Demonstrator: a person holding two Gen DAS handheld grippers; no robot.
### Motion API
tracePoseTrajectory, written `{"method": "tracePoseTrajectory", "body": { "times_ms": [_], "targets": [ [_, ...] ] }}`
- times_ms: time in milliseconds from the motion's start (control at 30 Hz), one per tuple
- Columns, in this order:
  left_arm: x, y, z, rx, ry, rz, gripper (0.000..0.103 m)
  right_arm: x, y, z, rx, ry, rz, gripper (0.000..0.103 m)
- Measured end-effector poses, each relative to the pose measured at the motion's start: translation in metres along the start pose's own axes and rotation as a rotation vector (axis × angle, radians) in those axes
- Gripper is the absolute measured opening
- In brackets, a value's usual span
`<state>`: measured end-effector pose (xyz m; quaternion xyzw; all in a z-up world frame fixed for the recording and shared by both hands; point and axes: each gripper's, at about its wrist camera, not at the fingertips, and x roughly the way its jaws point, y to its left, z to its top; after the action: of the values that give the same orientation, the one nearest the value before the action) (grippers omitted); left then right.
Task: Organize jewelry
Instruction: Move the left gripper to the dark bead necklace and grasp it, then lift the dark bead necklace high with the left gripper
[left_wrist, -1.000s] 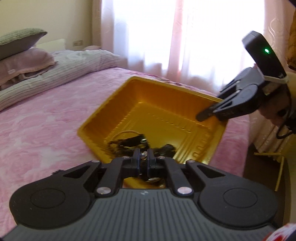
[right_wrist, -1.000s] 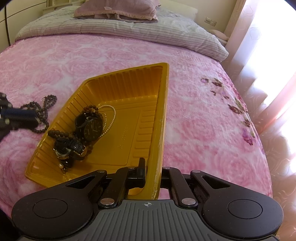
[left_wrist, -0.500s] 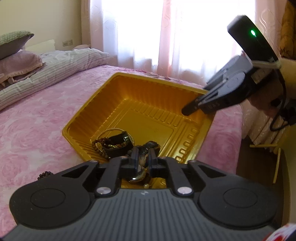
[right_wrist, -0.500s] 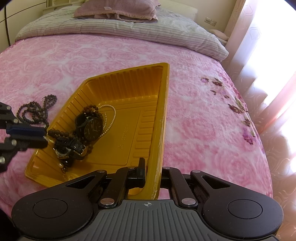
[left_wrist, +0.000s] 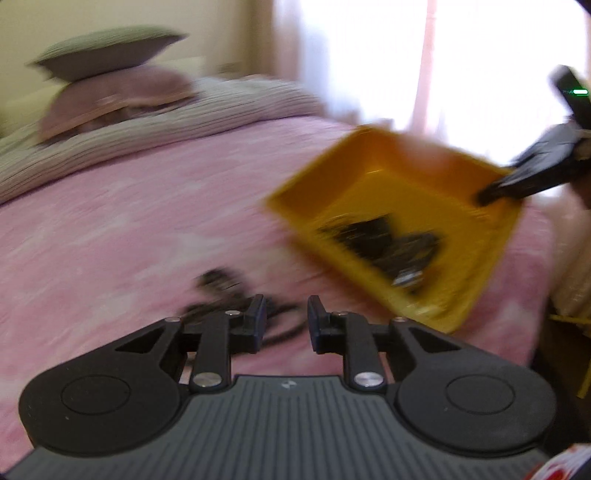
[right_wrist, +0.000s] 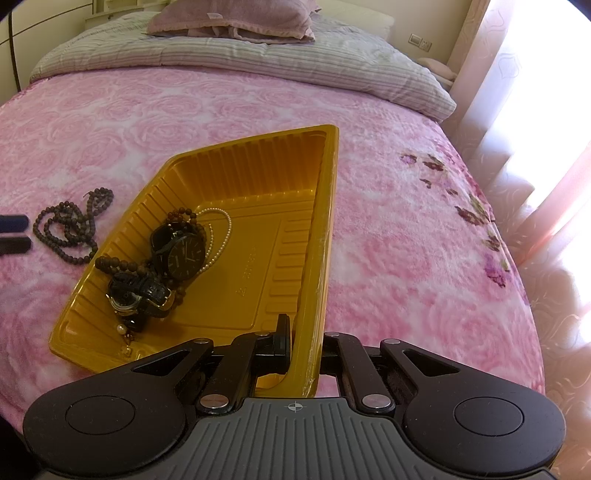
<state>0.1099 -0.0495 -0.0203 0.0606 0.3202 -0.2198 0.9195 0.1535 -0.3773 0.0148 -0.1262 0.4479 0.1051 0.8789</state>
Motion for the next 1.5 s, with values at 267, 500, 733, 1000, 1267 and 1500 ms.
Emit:
{"method": "tracePoseTrajectory", "body": {
  "times_ms": [267, 500, 733, 1000, 1267, 1500],
  "targets": [
    [0.001, 0.056, -0.023, -0.088, 0.05, 0.15, 0.021, 0.0, 0.0, 0.0, -0.003, 0.0, -0.002, 0.006],
    [0.018, 0.057, -0.019, -0.079, 0.052, 0.129, 0.021, 0.0, 0.001, -0.001, -0.003, 0.001, -0.003, 0.006],
    [0.045, 0.037, -0.007, 0.09, 0.067, 0.123, 0.024, 0.0, 0.001, -0.001, -0.003, 0.0, -0.002, 0.006],
    [0.066, 0.014, -0.016, 0.489, 0.122, 0.118, 0.03, 0.0, 0.001, 0.0, -0.003, 0.002, -0.002, 0.006],
    [0.079, 0.005, -0.018, 0.67, 0.139, 0.088, 0.019, 0.001, 0.001, -0.001, -0.002, 0.002, -0.002, 0.006],
    [0.069, 0.012, -0.013, 0.626, 0.12, 0.092, 0.006, 0.001, 0.001, -0.001, -0.003, 0.001, -0.003, 0.006]
  ]
}}
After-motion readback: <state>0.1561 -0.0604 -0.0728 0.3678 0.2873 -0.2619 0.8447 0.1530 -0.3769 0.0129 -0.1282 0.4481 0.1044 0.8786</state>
